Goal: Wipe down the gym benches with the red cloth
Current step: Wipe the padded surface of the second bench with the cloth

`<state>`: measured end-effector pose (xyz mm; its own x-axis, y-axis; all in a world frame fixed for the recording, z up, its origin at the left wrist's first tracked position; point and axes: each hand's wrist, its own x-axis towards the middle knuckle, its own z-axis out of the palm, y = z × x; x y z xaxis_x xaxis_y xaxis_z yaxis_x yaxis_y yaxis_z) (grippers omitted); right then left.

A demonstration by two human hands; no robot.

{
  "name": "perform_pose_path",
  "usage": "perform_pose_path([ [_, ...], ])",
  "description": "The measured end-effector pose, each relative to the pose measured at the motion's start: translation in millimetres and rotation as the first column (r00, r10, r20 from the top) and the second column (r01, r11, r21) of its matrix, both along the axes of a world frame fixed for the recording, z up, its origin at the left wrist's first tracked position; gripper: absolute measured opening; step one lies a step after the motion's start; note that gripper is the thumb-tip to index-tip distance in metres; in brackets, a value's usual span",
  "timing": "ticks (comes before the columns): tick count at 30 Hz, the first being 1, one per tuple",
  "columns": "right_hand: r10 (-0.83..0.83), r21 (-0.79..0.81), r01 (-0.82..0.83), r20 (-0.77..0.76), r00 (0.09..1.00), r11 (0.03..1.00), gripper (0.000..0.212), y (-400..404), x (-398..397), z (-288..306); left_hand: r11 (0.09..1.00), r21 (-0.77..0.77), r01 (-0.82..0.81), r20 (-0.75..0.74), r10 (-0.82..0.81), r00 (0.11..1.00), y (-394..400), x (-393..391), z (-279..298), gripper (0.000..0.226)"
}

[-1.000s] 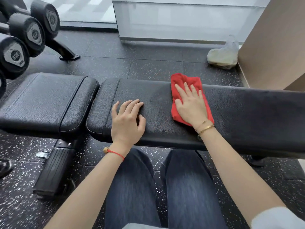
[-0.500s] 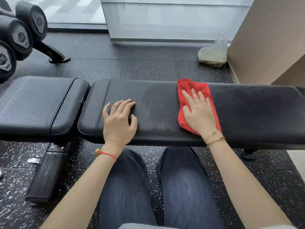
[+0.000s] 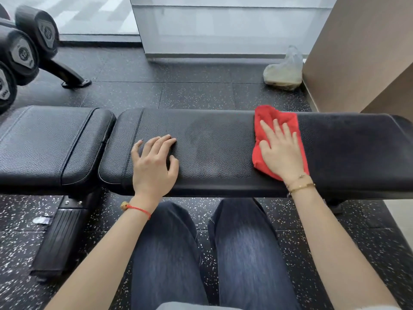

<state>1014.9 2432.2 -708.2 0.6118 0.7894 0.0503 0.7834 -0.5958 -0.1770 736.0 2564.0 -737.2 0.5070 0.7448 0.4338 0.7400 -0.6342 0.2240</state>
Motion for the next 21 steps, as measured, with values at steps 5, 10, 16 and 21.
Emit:
perform_pose_path([
  [5,0.042,-0.017,-0.041,0.035,0.999,0.999,0.059,35.6,-19.1,6.1,1.000,-0.002,-0.023,-0.012,0.023,1.000,0.4,2.0,-1.9,0.041],
  [10,0.386,0.039,-0.387,0.025,0.922,0.921,0.060,43.4,-94.6,-3.5,1.000,0.002,-0.022,-0.005,0.022,1.000,2.0,2.9,-2.0,0.041],
  [16,0.438,0.036,-0.437,-0.042,0.898,0.899,0.058,74.6,-93.8,2.3,1.000,0.015,-0.017,0.112,0.016,0.994,-1.7,-13.5,9.4,0.037],
  [21,0.491,-0.013,-0.494,-0.079,0.867,0.869,0.056,139.7,-120.7,9.0,0.976,0.041,-0.212,0.170,0.202,0.964,14.4,-81.3,18.1,0.040],
])
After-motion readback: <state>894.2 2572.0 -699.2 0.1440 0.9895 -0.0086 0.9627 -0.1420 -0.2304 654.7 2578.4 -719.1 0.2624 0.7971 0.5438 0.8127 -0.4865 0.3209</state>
